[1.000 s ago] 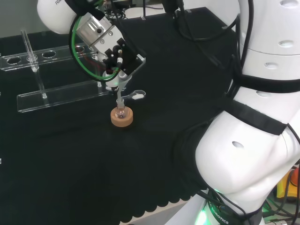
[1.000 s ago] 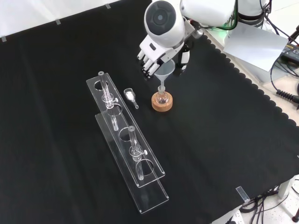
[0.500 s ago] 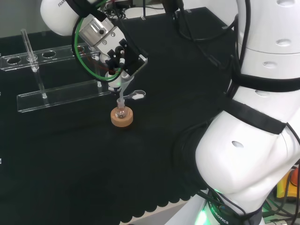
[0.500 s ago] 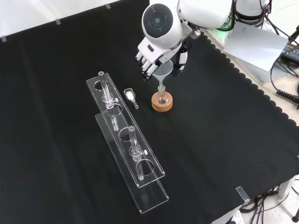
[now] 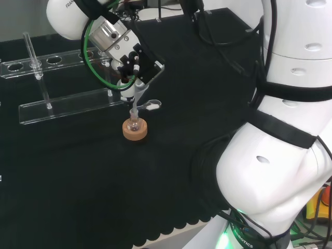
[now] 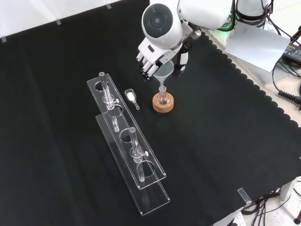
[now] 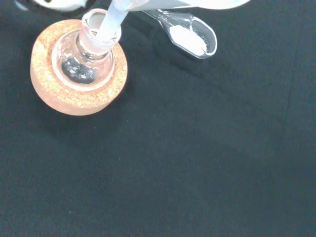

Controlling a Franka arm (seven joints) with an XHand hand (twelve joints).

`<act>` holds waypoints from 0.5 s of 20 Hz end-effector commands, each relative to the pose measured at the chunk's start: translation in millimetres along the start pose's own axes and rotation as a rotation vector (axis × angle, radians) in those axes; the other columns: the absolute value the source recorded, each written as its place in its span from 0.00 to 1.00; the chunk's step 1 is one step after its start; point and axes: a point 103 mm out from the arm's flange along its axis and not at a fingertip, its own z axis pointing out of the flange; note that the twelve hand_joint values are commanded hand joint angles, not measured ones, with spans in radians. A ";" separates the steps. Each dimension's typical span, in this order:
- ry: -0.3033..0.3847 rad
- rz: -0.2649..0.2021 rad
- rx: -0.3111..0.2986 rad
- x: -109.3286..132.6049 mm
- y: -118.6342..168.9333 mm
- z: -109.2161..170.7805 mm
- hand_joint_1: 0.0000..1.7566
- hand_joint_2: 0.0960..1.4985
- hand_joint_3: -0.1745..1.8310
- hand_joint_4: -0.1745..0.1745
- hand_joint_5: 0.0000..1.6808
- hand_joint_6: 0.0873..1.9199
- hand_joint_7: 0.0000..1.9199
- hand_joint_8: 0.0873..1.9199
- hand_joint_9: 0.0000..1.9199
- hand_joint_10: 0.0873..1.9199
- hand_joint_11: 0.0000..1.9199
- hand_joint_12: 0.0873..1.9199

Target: Place the funnel on the round-bottom flask.

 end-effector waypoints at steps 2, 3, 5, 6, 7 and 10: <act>0.001 -0.004 0.003 0.9 0.8 1.1 0.52 0.52 0.43 0.46 0.42 0.33 0.32 0.32 0.52 0.19 0.30 0.64; -0.002 -0.004 0.003 1.0 1.1 1.3 0.52 0.52 0.43 0.46 0.42 0.33 0.32 0.32 0.52 0.19 0.30 0.64; -0.004 -0.003 0.006 2.5 2.6 1.2 0.52 0.52 0.43 0.46 0.42 0.33 0.32 0.33 0.51 0.19 0.30 0.64; -0.005 -0.003 0.005 3.9 3.6 1.0 0.52 0.52 0.43 0.46 0.42 0.33 0.32 0.33 0.51 0.19 0.30 0.64; 0.002 -0.005 0.001 2.5 3.4 1.9 0.52 0.52 0.43 0.46 0.42 0.33 0.32 0.33 0.51 0.19 0.30 0.64; -0.001 -0.005 0.004 3.2 4.4 2.4 0.52 0.52 0.43 0.46 0.42 0.33 0.32 0.33 0.51 0.20 0.30 0.64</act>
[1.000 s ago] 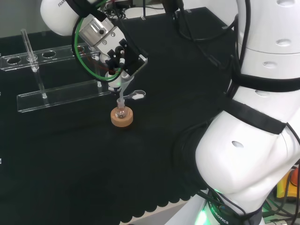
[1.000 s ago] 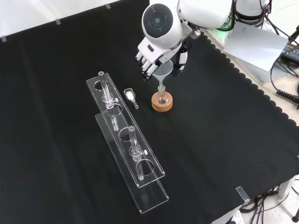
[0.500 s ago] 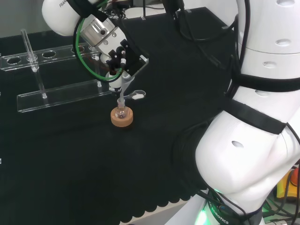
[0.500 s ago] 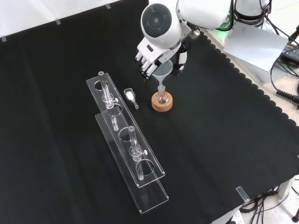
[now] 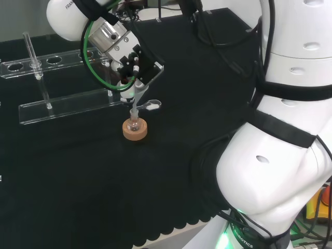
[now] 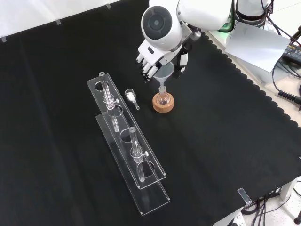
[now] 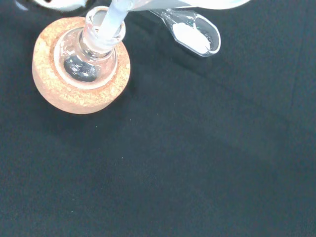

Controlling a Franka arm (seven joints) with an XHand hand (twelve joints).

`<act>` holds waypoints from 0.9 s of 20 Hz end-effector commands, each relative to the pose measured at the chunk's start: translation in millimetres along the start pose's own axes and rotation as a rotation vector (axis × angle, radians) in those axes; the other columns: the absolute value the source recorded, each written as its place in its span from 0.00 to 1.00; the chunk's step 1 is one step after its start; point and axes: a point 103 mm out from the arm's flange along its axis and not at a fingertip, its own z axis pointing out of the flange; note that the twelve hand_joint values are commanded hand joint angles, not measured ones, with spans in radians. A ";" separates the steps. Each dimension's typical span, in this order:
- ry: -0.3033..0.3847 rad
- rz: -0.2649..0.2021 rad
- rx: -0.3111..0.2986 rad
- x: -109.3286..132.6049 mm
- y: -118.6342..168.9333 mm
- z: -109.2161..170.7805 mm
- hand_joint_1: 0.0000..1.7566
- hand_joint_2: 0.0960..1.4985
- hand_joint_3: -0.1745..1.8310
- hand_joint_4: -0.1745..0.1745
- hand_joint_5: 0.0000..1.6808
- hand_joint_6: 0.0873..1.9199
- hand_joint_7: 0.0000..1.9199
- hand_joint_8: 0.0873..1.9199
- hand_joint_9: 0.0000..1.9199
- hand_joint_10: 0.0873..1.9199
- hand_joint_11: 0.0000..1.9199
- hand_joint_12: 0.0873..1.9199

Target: Place the funnel on the round-bottom flask.

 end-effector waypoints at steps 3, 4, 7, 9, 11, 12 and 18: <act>-0.006 -0.004 0.006 7.0 4.9 1.4 0.52 0.52 0.43 0.45 0.42 0.33 0.32 0.33 0.51 0.20 0.30 0.64; -0.007 -0.005 0.007 8.9 6.0 2.1 0.52 0.52 0.43 0.45 0.41 0.33 0.32 0.33 0.51 0.20 0.30 0.64; -0.013 -0.008 0.009 14.2 8.1 2.4 0.52 0.52 0.43 0.45 0.41 0.33 0.32 0.33 0.51 0.20 0.30 0.64; -0.011 -0.010 0.010 13.3 7.8 3.4 0.52 0.52 0.43 0.45 0.41 0.33 0.32 0.33 0.51 0.20 0.30 0.64; -0.010 -0.011 0.011 10.1 8.0 5.4 0.52 0.52 0.43 0.45 0.41 0.33 0.32 0.33 0.51 0.20 0.30 0.64; -0.009 -0.013 0.011 9.6 8.1 5.8 0.52 0.52 0.43 0.45 0.41 0.33 0.32 0.33 0.51 0.20 0.30 0.64; -0.007 -0.004 0.018 8.4 7.9 7.3 0.51 0.52 0.43 0.45 0.41 0.33 0.32 0.33 0.51 0.20 0.30 0.64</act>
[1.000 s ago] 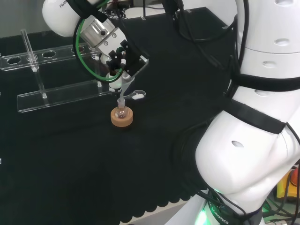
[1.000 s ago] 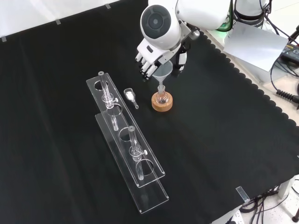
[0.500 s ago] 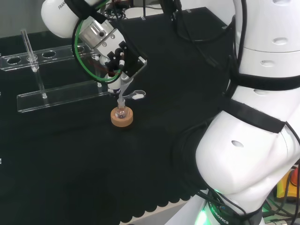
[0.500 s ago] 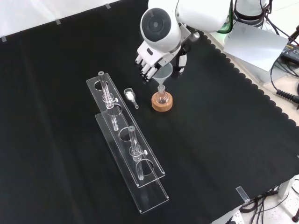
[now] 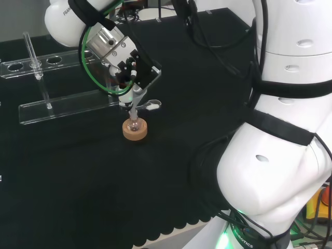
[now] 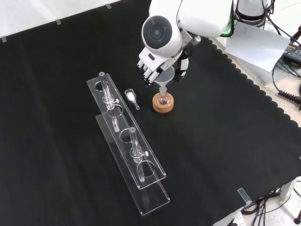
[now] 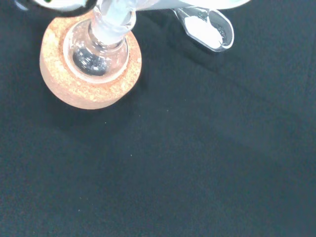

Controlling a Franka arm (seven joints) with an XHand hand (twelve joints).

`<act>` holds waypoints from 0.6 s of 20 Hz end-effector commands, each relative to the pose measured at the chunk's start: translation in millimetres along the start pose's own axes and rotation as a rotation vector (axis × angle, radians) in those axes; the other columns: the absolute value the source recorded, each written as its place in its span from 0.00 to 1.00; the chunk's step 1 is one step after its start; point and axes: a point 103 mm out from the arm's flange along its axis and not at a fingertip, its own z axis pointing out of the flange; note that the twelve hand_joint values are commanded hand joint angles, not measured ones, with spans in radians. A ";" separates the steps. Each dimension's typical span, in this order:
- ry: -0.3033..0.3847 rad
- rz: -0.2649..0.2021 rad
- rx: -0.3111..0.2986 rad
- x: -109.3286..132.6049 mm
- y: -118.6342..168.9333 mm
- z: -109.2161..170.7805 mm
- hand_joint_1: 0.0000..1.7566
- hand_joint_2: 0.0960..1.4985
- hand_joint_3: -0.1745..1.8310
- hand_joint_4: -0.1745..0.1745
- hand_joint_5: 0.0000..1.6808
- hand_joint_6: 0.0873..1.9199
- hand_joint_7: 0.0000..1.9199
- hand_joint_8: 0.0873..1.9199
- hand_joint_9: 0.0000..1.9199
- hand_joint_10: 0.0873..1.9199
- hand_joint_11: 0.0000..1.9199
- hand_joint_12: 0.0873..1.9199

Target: Place the funnel on the round-bottom flask.

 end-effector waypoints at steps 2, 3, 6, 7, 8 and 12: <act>0.008 0.007 0.012 -0.6 0.2 0.4 0.50 0.51 0.43 0.43 0.39 0.32 0.31 0.33 0.50 0.20 0.29 0.64; 0.010 0.007 0.014 -0.2 0.1 0.3 0.50 0.51 0.43 0.42 0.38 0.32 0.31 0.33 0.50 0.20 0.29 0.64; 0.011 0.008 0.018 -0.8 -1.0 0.6 0.46 0.47 0.42 0.36 0.28 0.25 0.27 0.35 0.47 0.22 0.27 0.65; 0.013 0.008 0.020 -1.5 -1.4 0.6 0.44 0.46 0.42 0.35 0.26 0.22 0.26 0.35 0.46 0.23 0.27 0.65; 0.015 0.006 0.024 -2.1 -1.8 0.8 0.43 0.45 0.41 0.34 0.25 0.19 0.25 0.36 0.45 0.24 0.26 0.66; 0.014 0.004 0.027 -5.8 -4.0 2.0 0.36 0.43 0.36 0.32 0.23 0.10 0.21 0.37 0.42 0.26 0.24 0.67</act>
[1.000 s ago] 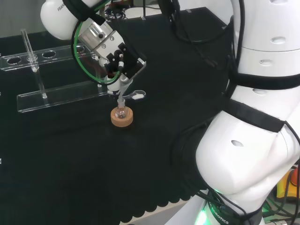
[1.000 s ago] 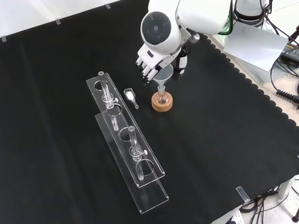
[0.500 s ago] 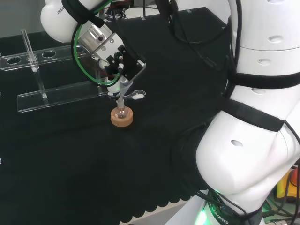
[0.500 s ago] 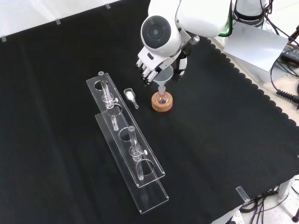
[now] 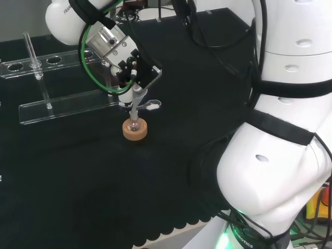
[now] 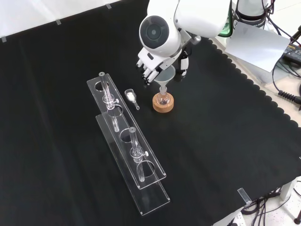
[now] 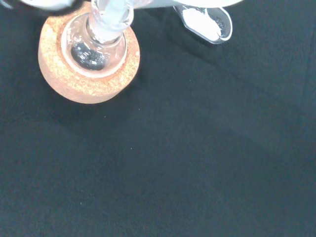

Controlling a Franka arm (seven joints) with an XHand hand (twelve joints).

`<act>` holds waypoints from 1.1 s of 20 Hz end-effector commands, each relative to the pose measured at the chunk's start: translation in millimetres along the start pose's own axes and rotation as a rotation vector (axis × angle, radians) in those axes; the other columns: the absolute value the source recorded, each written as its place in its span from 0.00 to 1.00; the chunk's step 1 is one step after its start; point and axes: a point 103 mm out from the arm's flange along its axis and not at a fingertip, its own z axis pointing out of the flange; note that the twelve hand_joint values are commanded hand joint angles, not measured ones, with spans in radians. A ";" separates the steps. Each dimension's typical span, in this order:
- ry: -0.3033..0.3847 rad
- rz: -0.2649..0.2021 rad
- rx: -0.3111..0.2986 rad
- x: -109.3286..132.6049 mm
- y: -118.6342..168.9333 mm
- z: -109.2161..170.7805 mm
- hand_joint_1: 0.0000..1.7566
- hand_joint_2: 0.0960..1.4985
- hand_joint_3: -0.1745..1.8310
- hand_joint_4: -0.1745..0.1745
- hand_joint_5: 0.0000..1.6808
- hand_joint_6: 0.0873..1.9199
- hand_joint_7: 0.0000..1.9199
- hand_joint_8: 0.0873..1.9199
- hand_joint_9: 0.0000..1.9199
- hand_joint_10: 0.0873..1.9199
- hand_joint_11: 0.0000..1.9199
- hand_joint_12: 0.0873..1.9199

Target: Place the funnel on the round-bottom flask.

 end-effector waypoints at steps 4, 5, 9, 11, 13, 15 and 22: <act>0.017 -0.011 -0.048 -7.8 -8.6 2.0 0.30 0.42 0.30 0.33 0.22 0.02 0.15 0.36 0.33 0.28 0.18 0.69; 0.013 -0.007 -0.046 -8.5 -9.8 1.3 0.29 0.42 0.29 0.33 0.21 0.01 0.14 0.35 0.31 0.28 0.17 0.69; 0.009 -0.002 -0.049 -10.7 -15.1 -1.2 0.26 0.42 0.26 0.33 0.19 0.00 0.10 0.34 0.27 0.30 0.14 0.71; 0.021 -0.003 -0.070 -14.4 -18.8 -2.6 0.25 0.42 0.26 0.34 0.18 0.00 0.09 0.33 0.26 0.30 0.13 0.71; 0.033 -0.002 -0.100 -19.4 -23.5 -5.6 0.25 0.42 0.25 0.34 0.18 0.00 0.09 0.33 0.25 0.30 0.12 0.71; 0.070 -0.004 -0.127 -25.2 -27.9 -9.1 0.24 0.42 0.25 0.34 0.18 0.00 0.08 0.33 0.25 0.30 0.12 0.71; 0.181 0.003 -0.188 -60.7 -42.5 -11.3 0.29 0.46 0.25 0.34 0.19 0.00 0.09 0.34 0.24 0.31 0.12 0.72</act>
